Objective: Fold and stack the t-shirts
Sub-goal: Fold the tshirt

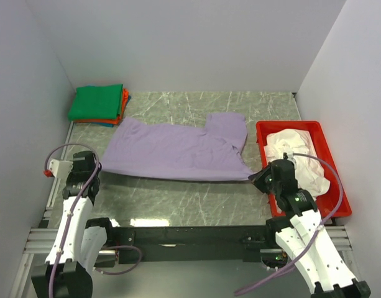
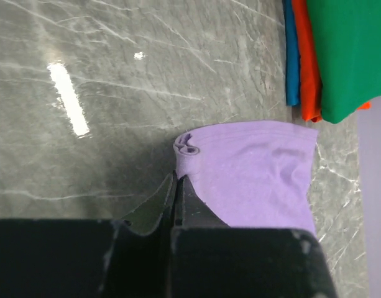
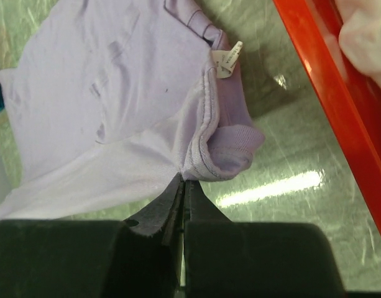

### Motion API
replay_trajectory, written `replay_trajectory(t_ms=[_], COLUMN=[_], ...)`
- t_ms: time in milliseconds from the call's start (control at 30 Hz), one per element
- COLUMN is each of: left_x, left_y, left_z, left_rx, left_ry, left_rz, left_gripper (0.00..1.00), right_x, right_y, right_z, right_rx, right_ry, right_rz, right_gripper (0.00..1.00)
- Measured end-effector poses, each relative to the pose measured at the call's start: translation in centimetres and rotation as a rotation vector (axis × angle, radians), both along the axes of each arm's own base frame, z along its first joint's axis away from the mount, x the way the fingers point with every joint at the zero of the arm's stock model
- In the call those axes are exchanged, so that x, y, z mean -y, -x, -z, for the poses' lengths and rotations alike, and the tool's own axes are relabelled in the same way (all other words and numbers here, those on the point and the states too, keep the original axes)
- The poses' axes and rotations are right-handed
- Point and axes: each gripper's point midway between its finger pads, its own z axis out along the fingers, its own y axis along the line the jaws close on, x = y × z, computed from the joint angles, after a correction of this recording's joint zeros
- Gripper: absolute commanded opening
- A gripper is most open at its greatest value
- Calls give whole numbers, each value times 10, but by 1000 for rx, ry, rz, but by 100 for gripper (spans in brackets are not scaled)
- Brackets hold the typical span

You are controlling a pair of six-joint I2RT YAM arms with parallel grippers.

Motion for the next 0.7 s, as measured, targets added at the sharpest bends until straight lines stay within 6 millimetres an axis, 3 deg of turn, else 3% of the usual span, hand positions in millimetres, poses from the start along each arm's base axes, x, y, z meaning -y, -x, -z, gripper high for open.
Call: replay_trajectory(t_ms=[33, 133, 167, 233, 267, 333, 533, 700], left_x=[0, 0, 0, -1, -1, -2, 1, 6], left_y=[3, 12, 15, 20, 24, 26, 23, -8], left_z=[-1, 2, 4, 7, 8, 8, -2, -25], left_rx=[6, -7, -11, -21, -27, -28, -18, -3], left_ry=[2, 12, 15, 17, 20, 21, 1, -20], left_rz=[-5, -21, -27, -45, -53, -58, -15, 73], left_gripper=[5, 20, 32, 43, 54, 62, 65, 63], right_x=[-1, -1, -1, -2, -2, -4, -12, -18], right_y=[3, 12, 14, 21, 23, 26, 28, 2], right_z=[-1, -4, -3, -2, -3, -3, -2, -20], right_rx=[1, 15, 15, 16, 19, 22, -13, -16], right_ry=[-6, -19, -21, -30, -33, -39, -30, 6], right_rz=[-4, -14, -16, -25, -32, -49, -119, -165], right_gripper=[0, 6, 21, 37, 51, 57, 60, 60])
